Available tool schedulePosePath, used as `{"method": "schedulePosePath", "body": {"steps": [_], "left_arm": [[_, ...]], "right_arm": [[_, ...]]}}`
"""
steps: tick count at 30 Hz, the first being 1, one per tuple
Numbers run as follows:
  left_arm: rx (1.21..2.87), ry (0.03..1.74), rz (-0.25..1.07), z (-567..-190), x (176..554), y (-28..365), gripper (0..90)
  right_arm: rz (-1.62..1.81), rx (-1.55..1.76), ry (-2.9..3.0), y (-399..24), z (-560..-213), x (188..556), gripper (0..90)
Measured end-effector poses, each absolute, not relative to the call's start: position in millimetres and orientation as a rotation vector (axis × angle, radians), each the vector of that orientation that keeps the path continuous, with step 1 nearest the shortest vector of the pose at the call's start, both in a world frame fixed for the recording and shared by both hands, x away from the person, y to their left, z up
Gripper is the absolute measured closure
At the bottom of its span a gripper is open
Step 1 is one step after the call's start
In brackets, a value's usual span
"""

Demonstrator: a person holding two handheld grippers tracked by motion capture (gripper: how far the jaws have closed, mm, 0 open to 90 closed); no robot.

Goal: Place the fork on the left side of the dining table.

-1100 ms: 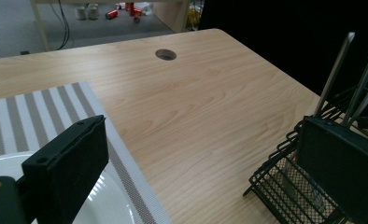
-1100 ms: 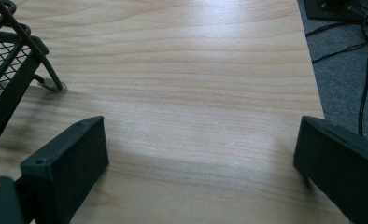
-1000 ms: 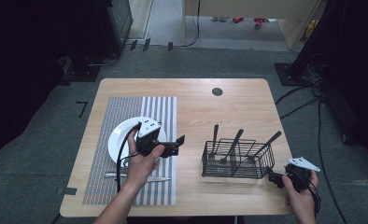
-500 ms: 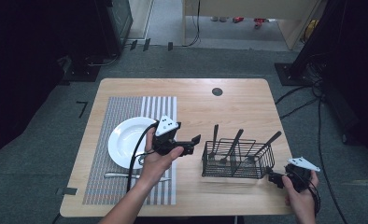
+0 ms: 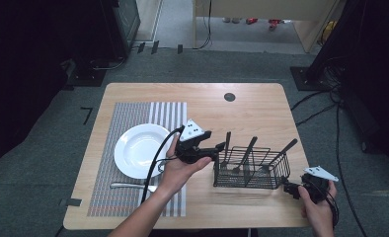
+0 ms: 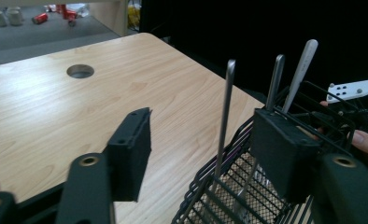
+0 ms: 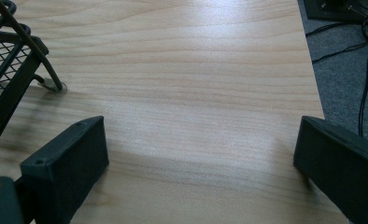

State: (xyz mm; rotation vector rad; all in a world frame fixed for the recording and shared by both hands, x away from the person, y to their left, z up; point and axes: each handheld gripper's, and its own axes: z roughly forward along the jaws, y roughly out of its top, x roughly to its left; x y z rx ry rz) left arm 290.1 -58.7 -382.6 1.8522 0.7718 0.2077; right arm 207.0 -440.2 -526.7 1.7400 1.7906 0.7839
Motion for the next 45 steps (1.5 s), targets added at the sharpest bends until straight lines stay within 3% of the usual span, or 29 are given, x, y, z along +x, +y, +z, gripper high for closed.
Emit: {"method": "schedulePosePath", "body": {"steps": [6, 11, 17, 21, 33, 45], "left_arm": [[1.86, 0.715, 0.119, -378.1, 297.0, -69.3, 48.4], [1.878, 0.721, 0.139, -376.2, 302.0, -80.0, 54.7], [1.913, 0.694, 0.117, -377.2, 308.1, -87.1, 70.1], [1.906, 0.679, 0.089, -373.4, 312.9, -83.7, 86.9], [1.935, 0.592, 0.119, -358.6, 305.9, -81.6, 89.1], [1.851, 0.556, 0.12, -328.2, 299.7, -59.0, 89.2]], "right_arm": [[0.784, 1.74, 1.791, -440.2, -526.7, 207.0, 2.9], [0.784, 1.74, 1.791, -440.2, -526.7, 207.0, 2.9], [0.783, 1.74, 1.791, -440.2, -526.7, 207.0, 2.9], [0.784, 1.741, 1.791, -440.2, -526.7, 207.0, 2.9], [0.783, 1.734, 1.797, -440.8, -526.8, 207.5, 2.4], [0.784, 1.734, 1.796, -440.8, -526.9, 207.5, 2.4]]}}
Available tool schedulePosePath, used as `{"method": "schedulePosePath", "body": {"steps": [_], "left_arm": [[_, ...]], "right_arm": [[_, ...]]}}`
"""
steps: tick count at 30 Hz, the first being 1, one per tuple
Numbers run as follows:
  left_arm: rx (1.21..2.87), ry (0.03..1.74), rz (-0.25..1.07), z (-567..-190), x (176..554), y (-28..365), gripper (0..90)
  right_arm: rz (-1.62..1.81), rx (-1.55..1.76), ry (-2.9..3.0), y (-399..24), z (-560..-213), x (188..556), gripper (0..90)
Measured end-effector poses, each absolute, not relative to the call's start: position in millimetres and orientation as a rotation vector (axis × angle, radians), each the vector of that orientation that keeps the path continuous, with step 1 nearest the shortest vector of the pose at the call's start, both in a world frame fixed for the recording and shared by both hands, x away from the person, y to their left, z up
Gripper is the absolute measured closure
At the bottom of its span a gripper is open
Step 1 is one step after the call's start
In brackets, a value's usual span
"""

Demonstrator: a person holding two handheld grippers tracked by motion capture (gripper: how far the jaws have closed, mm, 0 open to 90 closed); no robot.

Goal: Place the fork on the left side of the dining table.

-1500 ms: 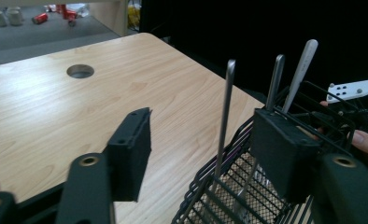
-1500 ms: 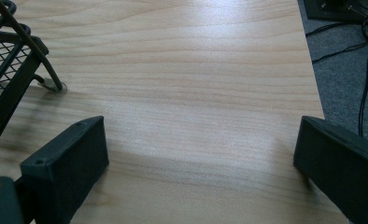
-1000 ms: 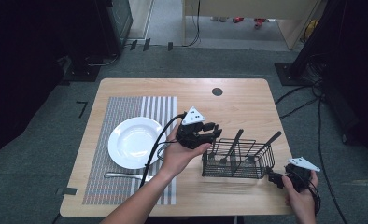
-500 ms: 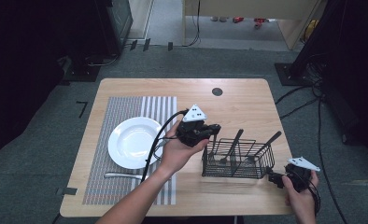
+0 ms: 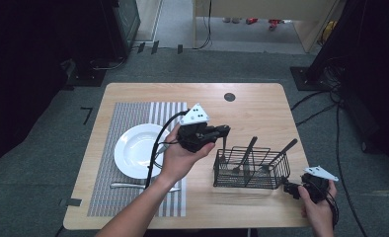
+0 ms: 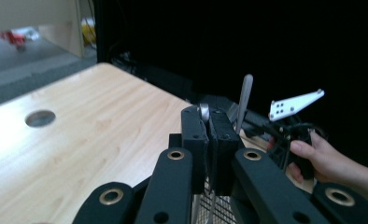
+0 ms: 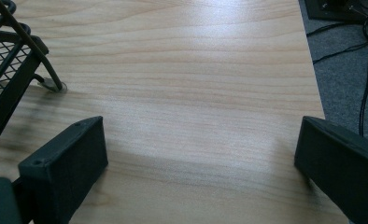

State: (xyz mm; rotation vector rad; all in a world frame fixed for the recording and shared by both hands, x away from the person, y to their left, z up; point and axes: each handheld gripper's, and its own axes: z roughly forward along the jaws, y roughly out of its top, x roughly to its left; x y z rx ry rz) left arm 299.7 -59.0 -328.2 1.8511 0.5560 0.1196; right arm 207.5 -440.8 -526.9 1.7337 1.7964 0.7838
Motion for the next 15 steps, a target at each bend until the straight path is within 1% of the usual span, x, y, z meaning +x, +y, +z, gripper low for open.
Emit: {"method": "schedulePosePath", "body": {"steps": [8, 15], "left_arm": [[1.767, 0.553, 0.158, -308.8, 296.2, -41.0, 89.2], [1.696, 0.567, 0.148, -294.9, 294.5, -25.5, 89.3]], "right_arm": [[0.783, 1.734, 1.796, -440.8, -526.9, 207.5, 2.4], [0.783, 1.734, 1.797, -440.8, -526.9, 207.5, 2.3]]}}
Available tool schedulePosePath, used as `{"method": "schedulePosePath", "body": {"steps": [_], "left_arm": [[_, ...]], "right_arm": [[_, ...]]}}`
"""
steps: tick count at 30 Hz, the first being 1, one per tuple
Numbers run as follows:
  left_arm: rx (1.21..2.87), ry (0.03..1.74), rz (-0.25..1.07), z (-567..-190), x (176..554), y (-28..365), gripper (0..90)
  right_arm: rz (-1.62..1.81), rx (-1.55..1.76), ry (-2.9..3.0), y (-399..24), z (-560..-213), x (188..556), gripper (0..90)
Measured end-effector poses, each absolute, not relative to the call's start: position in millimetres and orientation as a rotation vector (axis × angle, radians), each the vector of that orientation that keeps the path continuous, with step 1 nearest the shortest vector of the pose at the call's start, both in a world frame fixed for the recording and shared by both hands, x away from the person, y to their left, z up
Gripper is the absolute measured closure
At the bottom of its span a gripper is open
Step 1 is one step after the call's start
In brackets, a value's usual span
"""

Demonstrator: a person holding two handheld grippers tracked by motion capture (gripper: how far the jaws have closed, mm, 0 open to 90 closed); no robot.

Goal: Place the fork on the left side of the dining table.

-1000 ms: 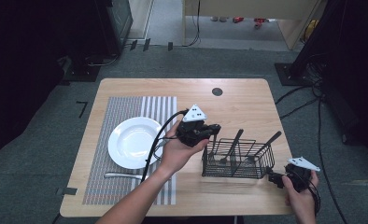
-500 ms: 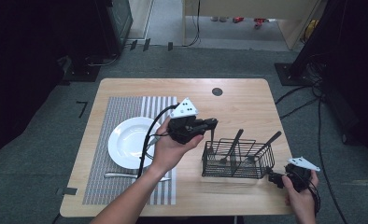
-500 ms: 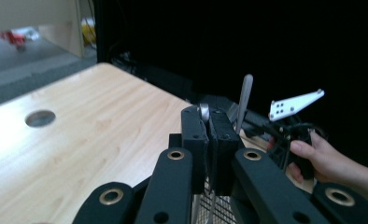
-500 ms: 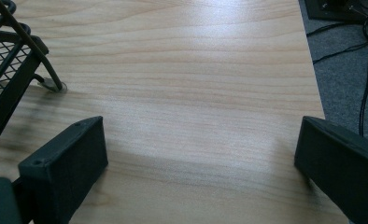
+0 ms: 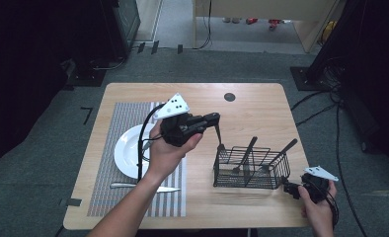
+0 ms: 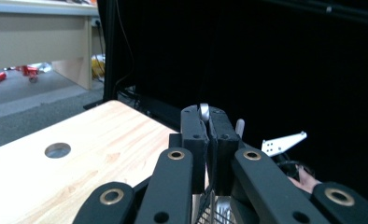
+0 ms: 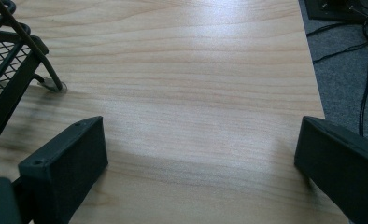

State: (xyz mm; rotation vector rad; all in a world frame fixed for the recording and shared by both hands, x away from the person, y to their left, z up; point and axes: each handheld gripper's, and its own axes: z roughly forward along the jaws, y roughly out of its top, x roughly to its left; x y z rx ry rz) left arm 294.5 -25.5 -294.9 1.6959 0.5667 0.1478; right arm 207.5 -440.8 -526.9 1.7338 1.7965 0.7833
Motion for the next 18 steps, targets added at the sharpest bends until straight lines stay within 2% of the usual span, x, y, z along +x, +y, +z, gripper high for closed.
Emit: {"method": "schedulePosePath", "body": {"steps": [9, 18], "left_arm": [[1.611, 0.6, 0.153, -282.8, 297.4, -2.4, 89.3], [1.582, 0.663, 0.232, -284.8, 304.7, 26.4, 89.3]], "right_arm": [[0.783, 1.734, 1.796, -440.7, -526.8, 207.5, 2.3], [0.784, 1.734, 1.796, -440.7, -526.9, 207.5, 2.4]]}}
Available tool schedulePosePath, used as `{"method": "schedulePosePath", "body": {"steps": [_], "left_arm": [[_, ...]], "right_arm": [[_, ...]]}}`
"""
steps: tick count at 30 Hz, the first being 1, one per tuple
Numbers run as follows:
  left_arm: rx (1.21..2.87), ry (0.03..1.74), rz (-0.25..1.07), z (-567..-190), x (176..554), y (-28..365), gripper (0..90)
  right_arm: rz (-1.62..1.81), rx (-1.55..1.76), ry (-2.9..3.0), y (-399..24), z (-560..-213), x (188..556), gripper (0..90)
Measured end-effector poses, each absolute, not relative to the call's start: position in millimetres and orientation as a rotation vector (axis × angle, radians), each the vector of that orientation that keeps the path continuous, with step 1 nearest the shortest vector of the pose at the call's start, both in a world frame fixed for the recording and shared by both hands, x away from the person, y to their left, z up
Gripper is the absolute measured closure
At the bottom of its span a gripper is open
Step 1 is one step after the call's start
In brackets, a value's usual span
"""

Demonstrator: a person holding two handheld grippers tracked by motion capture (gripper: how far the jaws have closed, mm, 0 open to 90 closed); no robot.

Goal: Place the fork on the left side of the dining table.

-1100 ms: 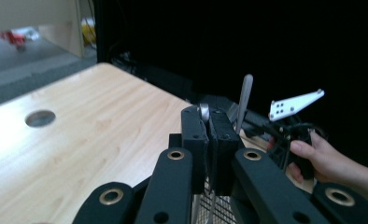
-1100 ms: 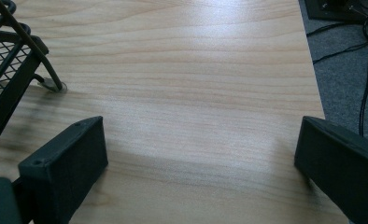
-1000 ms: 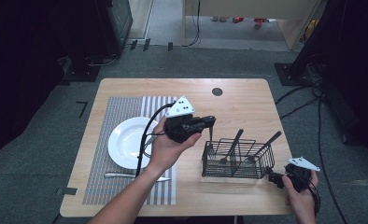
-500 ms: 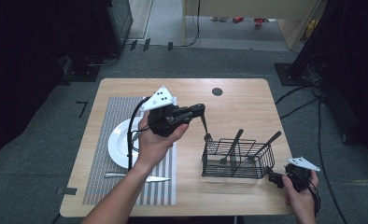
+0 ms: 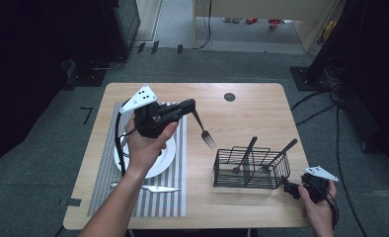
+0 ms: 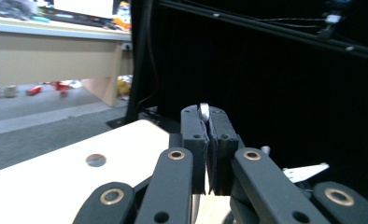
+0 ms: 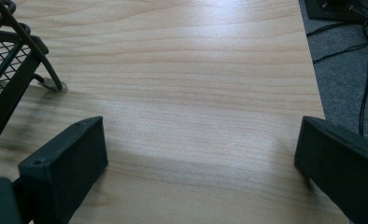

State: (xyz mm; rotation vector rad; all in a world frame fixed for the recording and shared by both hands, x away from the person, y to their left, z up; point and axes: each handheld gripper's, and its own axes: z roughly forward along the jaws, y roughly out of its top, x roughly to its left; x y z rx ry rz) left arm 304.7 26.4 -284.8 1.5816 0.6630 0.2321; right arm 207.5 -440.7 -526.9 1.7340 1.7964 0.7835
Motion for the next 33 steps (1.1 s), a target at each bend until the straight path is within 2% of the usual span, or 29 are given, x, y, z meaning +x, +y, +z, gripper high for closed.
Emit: {"method": "schedulePosePath", "body": {"steps": [14, 24, 33], "left_arm": [[1.557, 0.828, 0.303, -319.7, 333.6, 66.4, 89.3], [1.48, 0.969, 0.345, -350.1, 365.6, 95.3, 89.3], [1.435, 1.022, 0.377, -360.6, 380.0, 106.9, 89.3]], "right_arm": [[0.783, 1.734, 1.796, -440.7, -526.8, 207.5, 2.3], [0.783, 1.735, 1.797, -440.7, -526.8, 207.5, 2.4], [0.783, 1.736, 1.796, -440.6, -526.8, 207.5, 2.3]]}}
